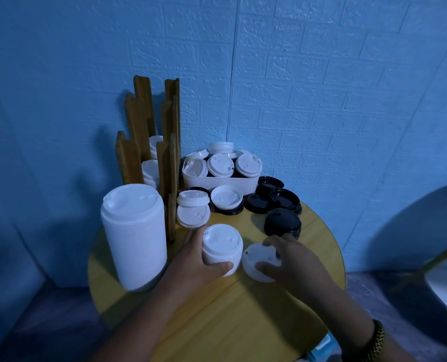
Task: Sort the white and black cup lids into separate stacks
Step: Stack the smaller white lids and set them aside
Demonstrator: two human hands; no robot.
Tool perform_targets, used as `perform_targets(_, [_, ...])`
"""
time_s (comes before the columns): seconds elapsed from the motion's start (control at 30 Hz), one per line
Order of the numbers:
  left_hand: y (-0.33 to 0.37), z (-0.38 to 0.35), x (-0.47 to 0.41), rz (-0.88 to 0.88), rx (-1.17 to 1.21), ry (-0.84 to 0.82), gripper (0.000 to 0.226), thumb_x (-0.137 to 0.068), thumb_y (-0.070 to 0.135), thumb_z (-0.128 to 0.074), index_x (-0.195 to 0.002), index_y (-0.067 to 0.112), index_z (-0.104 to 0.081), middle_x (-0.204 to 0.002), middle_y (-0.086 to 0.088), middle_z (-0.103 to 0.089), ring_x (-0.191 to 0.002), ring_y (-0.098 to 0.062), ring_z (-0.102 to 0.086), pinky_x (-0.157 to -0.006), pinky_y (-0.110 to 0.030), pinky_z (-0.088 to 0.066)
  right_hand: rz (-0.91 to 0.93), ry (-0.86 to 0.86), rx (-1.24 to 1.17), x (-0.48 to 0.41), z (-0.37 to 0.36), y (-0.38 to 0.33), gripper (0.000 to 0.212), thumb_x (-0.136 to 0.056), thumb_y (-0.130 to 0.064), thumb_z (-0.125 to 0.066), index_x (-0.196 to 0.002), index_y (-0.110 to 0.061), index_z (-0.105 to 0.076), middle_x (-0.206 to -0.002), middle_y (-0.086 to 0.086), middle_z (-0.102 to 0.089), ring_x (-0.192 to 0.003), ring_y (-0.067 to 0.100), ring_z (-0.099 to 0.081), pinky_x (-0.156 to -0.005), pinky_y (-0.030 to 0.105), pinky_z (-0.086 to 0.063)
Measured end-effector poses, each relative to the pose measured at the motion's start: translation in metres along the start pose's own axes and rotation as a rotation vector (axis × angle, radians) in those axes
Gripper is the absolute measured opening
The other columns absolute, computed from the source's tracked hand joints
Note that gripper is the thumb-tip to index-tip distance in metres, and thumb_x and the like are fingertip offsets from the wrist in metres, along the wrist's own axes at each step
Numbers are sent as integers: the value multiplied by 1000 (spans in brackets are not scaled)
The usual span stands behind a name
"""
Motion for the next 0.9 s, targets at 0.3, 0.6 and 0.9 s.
perform_targets(0.3, [0, -1, 1, 35, 28, -18, 89, -71, 51, -87, -137, 57, -28, -131, 36, -44, -126, 0, -45, -99, -23, -40, 68, 135, -96, -4, 31, -16, 59, -86, -48, -67, -138, -28, -46, -136, -5, -45, -121, 18, -47, -91, 32, -46])
perform_targets(0.6, [2, -1, 2, 89, 96, -50, 128, -58, 59, -91, -158, 45, -12, -154, 19, -40, -135, -7, -44, -108, -34, -45, 385, -185, -106, -43, 2, -91, 69, -80, -49, -75, -141, -39, -44, -138, -12, -45, -124, 12, -44, -99, 35, -43])
perform_targets(0.9, [2, -3, -1, 82, 63, -72, 124, -58, 62, -89, -155, 50, -12, -154, 19, -41, -130, -3, -44, -105, -30, -44, 446, -317, -72, -47, 5, -97, 68, -80, -39, -79, -140, -39, -47, -141, -15, -44, -126, 10, -44, -103, 35, -43])
Point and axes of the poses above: each hand's wrist, its own x-axis away from the middle knuckle, its own z-axis out of the back of the hand, y = z × x, the point moved 8 cm from there along -x, towards the middle knuckle
